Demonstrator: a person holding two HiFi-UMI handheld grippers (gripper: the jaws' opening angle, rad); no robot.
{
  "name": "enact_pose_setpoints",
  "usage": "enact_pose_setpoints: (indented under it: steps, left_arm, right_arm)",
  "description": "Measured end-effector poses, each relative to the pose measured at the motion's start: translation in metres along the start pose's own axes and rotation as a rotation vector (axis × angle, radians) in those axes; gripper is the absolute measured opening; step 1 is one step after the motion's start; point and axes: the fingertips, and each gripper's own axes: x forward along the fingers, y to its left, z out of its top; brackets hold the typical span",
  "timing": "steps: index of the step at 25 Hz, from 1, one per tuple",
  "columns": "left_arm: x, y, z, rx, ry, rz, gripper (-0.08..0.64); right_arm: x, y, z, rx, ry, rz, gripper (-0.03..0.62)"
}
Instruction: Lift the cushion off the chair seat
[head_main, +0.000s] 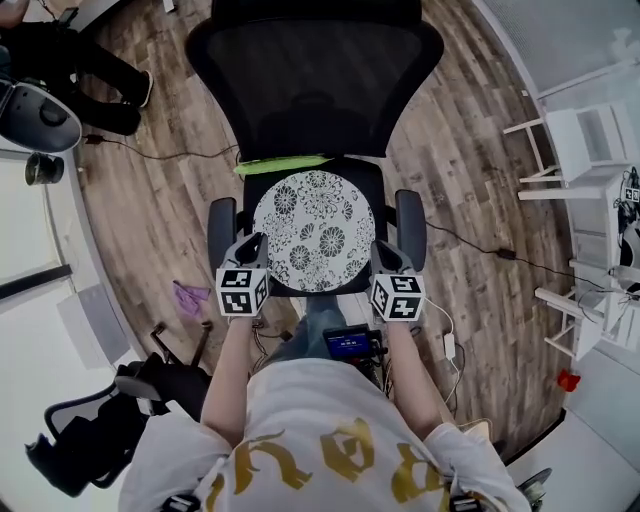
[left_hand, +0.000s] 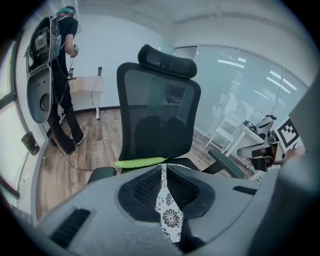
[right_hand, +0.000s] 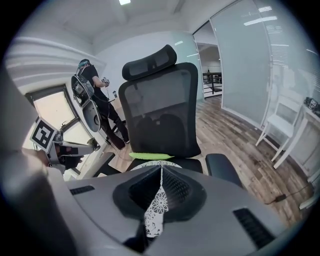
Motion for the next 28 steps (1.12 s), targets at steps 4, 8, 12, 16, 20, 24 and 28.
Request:
enact_pose_setpoints:
  steps: [4,8,12,16,20,24,28]
  left_arm:
    - [0.017,0.006,-0.019,-0.007,0.058,0.025,0.012]
    - [0.032,0.015,-0.036,-0.022,0.102,0.064,0.012]
    - [0.042,0.021,-0.051,-0.03,0.138,0.077,0.012]
    - [0.052,0.032,-0.065,-0.079,0.163,0.137,0.012]
    - [0.066,0.041,-0.083,-0.134,0.204,0.182,0.017]
    - [0.079,0.05,-0.097,-0.174,0.239,0.199,0.047]
    - [0.087,0.056,-0.114,-0.207,0.276,0.207,0.08]
  right_arm:
    - [0.017,-0.008,-0.008,-0.052,0.03,-0.004,0.012]
    - [0.037,-0.014,-0.021,-0.081,0.083,-0.006,0.012]
    - [0.052,-0.019,-0.026,-0.085,0.102,-0.012,0.014]
    - [0.063,-0.022,-0.031,-0.116,0.107,-0.004,0.012]
    - [0.078,-0.024,-0.043,-0.13,0.139,0.013,0.012]
    - [0.095,-0.027,-0.053,-0.109,0.177,0.037,0.012]
    - [0.108,-0.03,-0.063,-0.107,0.196,0.037,0.014]
